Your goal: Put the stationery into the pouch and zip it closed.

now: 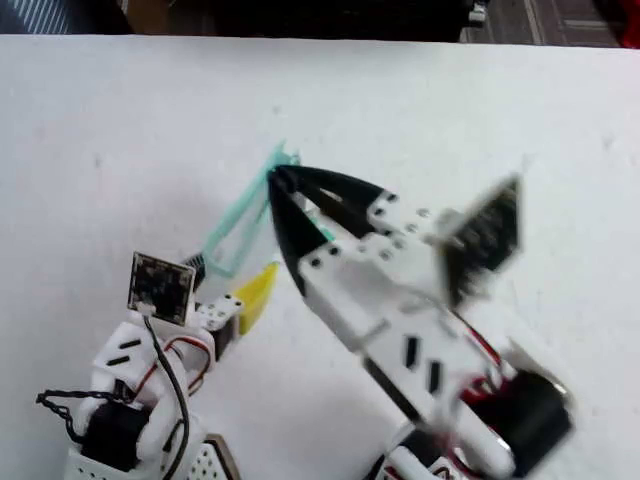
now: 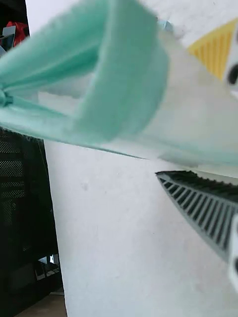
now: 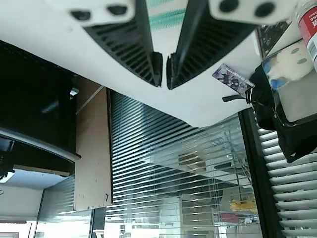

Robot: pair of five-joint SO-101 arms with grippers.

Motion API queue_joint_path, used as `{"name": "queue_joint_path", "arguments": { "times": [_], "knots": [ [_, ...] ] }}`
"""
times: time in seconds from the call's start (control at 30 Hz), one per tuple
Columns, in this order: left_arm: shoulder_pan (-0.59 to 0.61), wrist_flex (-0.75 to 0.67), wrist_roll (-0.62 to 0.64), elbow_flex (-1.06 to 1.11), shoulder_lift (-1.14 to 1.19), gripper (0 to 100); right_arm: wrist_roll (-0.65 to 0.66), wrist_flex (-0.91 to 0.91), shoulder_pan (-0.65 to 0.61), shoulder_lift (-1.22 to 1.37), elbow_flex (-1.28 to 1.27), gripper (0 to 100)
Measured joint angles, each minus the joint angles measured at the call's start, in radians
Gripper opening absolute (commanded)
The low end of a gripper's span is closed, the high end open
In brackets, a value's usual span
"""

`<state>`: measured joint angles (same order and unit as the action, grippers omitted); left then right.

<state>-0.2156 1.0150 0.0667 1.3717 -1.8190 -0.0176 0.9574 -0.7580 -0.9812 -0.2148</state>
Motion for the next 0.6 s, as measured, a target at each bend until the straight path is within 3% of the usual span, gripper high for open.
{"name": "queue_joint_path", "arguments": {
  "times": [0.13,0.23,0.37,0.5,0.6],
  "knots": [
    [0.0,0.0,0.0,0.0,0.0,28,-0.006,-0.061,-0.002,0.029,-0.074,1.7],
    [0.0,0.0,0.0,0.0,0.0,28,0.098,-0.029,0.037,0.002,-0.072,1.7],
    [-0.002,0.0,0.0,0.0,0.0,28,0.319,0.094,0.27,0.02,-0.115,2.0],
    [-0.002,0.0,0.0,0.0,0.0,28,0.531,0.086,0.563,0.193,-0.166,2.1],
    [-0.002,0.0,0.0,0.0,0.002,28,0.592,0.057,0.698,0.351,-0.164,2.2]
  ]
}}
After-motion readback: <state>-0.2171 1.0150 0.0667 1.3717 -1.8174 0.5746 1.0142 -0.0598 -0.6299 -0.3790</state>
